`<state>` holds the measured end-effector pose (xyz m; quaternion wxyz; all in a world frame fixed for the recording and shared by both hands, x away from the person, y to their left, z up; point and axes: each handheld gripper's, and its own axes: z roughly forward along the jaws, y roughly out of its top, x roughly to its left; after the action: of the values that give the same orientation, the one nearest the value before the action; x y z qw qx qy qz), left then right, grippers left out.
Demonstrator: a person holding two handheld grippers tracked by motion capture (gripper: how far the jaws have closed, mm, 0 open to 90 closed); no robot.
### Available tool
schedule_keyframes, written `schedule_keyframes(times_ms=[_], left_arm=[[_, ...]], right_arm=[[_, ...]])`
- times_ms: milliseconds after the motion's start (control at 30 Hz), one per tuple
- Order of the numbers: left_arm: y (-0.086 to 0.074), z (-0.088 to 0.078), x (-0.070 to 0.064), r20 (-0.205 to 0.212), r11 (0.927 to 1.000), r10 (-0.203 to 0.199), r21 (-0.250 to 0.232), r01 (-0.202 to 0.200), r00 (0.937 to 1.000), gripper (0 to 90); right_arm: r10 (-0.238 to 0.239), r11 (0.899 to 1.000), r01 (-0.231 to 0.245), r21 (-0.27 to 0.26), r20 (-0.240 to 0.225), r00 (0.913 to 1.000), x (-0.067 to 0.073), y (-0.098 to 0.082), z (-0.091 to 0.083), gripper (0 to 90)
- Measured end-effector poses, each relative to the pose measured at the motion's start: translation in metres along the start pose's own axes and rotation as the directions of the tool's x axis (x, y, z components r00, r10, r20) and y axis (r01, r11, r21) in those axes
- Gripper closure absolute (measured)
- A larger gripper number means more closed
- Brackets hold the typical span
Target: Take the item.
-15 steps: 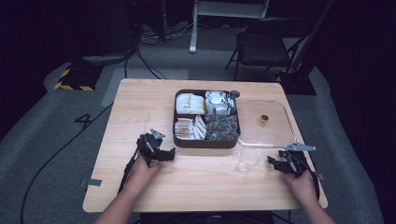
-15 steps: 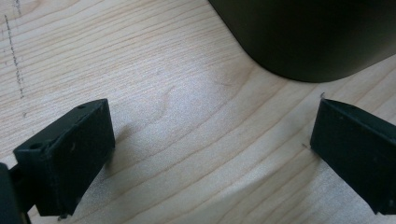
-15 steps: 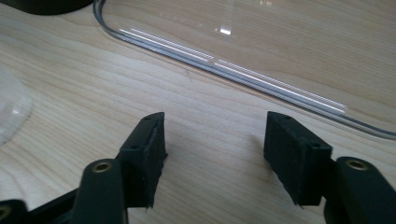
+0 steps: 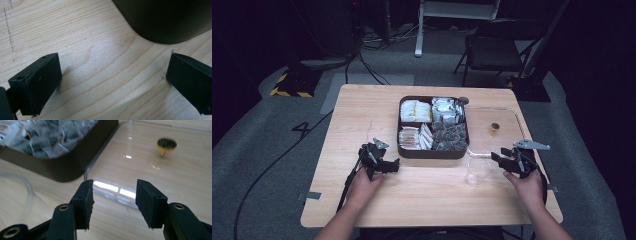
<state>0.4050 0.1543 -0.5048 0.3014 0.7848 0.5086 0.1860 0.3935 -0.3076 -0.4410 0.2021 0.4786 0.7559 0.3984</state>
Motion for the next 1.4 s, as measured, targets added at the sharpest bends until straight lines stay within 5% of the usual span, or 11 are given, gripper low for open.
schedule_keyframes(times_ms=[267,700,1400], left_arm=[[-0.004,-0.003,-0.004,-0.003,1.0,-0.008,-0.003,0.008,1.0,0.4],[-0.003,-0.002,-0.003,0.006,1.0,-0.003,-0.001,0.003,1.0,0.0],[-0.003,-0.003,-0.004,0.002,1.0,-0.005,0.0,0.005,1.0,0.0]], right_arm=[[0.021,0.998,-0.023,-0.063,-0.042,0.9989,0.008,0.048,0.008,52.2],[0.005,0.995,-0.007,-0.095,-0.015,0.9999,0.02,0.095,0.037,52.0],[-0.068,0.997,0.064,-0.049,-0.086,0.994,0.066,0.16,0.08,52.1]])
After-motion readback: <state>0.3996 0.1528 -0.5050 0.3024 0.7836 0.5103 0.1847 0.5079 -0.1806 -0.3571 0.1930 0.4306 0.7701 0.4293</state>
